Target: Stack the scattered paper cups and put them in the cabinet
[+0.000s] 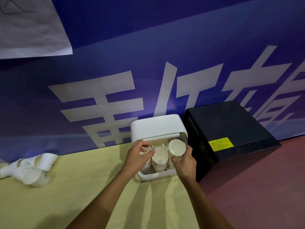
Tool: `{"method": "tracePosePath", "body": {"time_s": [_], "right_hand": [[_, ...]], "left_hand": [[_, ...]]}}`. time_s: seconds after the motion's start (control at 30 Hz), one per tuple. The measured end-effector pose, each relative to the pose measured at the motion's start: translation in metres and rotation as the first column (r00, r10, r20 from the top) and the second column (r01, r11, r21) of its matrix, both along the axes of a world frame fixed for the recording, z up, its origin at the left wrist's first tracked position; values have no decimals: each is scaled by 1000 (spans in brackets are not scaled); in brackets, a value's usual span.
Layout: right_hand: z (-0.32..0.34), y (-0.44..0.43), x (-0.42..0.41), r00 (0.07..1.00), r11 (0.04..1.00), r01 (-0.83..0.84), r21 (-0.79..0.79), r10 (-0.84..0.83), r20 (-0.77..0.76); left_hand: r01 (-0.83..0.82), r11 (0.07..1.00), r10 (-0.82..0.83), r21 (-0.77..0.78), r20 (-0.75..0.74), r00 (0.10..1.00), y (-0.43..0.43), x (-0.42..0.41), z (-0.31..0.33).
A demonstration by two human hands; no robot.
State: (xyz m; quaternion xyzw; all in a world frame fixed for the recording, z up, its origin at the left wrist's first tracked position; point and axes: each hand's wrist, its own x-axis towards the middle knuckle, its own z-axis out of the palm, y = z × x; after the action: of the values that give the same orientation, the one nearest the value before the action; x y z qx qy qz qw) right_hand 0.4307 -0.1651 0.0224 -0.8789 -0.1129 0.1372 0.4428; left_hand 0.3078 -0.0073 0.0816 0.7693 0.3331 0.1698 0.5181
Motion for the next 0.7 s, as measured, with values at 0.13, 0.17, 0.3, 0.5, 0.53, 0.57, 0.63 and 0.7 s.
{"method": "tracePosePath", "body": {"time_s": [0.13, 0.17, 0.3, 0.5, 0.53, 0.57, 0.63, 0.7], "right_hand": [[3, 2, 2, 999, 1000, -11, -29, 9, -49], [3, 2, 2, 999, 999, -24, -33, 22, -49], [8, 4, -1, 997, 993, -78, -83, 78, -8], [35, 22, -35, 977, 995, -98, -20, 100, 189], [39, 28, -45, 971, 993, -115, -9, 114, 212], [43, 34, -57, 965, 991, -133, 3, 128, 230], [45, 49, -80, 950, 982, -188, 25, 175, 260], [44, 64, -102, 930, 968, -251, 26, 233, 285]], "left_hand": [[9, 1000, -9, -9, -21, 1000, 2, 0, 1], [12, 1000, -12, -11, -25, 1000, 3, 0, 1], [20, 1000, -20, -21, -18, 1000, 7, -3, -2], [29, 997, -30, -71, -14, 999, 23, -26, -7], [34, 996, -35, -87, -15, 999, 27, -34, -10], [44, 993, -47, -106, -23, 999, 32, -42, -13], [73, 984, -82, -160, -51, 995, 44, -58, -19], [103, 972, -121, -209, -73, 990, 56, -78, -25]]}}
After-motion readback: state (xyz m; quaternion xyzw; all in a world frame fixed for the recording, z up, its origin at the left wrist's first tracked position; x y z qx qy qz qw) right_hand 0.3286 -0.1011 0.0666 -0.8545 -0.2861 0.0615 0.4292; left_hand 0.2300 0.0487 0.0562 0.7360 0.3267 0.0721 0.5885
